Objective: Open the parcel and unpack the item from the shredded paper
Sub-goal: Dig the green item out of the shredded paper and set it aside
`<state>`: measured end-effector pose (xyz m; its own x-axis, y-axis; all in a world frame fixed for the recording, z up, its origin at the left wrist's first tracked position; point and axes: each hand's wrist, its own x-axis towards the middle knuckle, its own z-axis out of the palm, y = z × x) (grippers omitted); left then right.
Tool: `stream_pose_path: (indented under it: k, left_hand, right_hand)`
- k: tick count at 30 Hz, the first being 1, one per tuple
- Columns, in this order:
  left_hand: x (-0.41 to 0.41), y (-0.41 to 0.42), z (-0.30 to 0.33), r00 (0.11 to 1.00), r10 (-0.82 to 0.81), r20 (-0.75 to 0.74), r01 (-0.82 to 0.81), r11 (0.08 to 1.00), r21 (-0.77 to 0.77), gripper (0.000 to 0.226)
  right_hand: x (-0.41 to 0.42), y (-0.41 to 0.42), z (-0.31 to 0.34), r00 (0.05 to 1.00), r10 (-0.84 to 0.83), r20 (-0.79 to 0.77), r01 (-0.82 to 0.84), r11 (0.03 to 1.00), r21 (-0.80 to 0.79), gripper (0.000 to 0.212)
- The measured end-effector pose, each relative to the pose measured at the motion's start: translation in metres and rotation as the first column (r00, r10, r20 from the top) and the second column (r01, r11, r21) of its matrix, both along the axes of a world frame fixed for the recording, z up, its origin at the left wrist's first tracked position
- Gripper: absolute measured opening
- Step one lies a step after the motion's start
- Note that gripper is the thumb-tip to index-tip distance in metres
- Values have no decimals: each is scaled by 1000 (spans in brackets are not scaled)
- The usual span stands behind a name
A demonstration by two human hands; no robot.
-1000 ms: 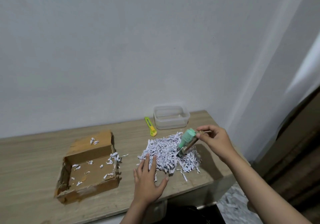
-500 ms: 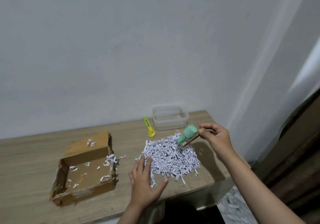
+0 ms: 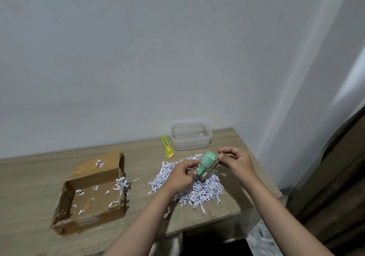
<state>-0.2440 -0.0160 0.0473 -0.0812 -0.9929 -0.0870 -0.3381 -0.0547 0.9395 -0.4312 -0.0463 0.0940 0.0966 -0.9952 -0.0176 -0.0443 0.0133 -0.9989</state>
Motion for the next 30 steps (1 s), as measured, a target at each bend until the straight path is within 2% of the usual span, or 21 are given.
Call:
stream_pose_path:
  k: [4,7,10,13,17,19,21,24,27,30]
  left_hand:
    - [-2,-3,-1,988,156,-6,-155,987,37,22]
    - [-3,-2,-1,971,238,-10,-237,971,42,12]
    - [-2,-2,-3,950,296,102,-294,955,-34,11]
    - [3,0,-5,924,306,229,-283,950,-130,12]
    - [14,0,-15,897,234,376,-138,954,-264,12]
    - [18,1,-23,879,219,424,-75,941,-330,17]
    - [19,7,-27,841,266,471,-84,925,-371,32]
    - [23,23,-35,783,407,471,-241,896,-373,59]
    - [36,42,-53,729,524,441,-393,847,-357,73]
    - [49,54,-74,705,551,446,-445,834,-326,81]
  right_hand:
    - [-1,-5,-6,994,-38,99,30,997,78,18]
    - [-4,-13,-9,991,-70,112,59,993,99,19]
    - [-8,-22,-10,983,-103,152,84,988,126,18]
    - [-12,-31,-10,973,-140,184,121,987,109,16]
    - [-19,-42,-10,959,-172,225,153,983,99,13]
    - [-22,-47,-13,952,-193,239,173,980,100,14]
    - [-25,-51,-19,942,-219,255,196,974,115,14]
    - [-30,-57,-31,937,-276,213,255,959,122,17]
    - [-36,-62,-43,930,-354,96,346,934,90,19]
    - [-39,-71,-59,907,-420,30,416,905,90,17]
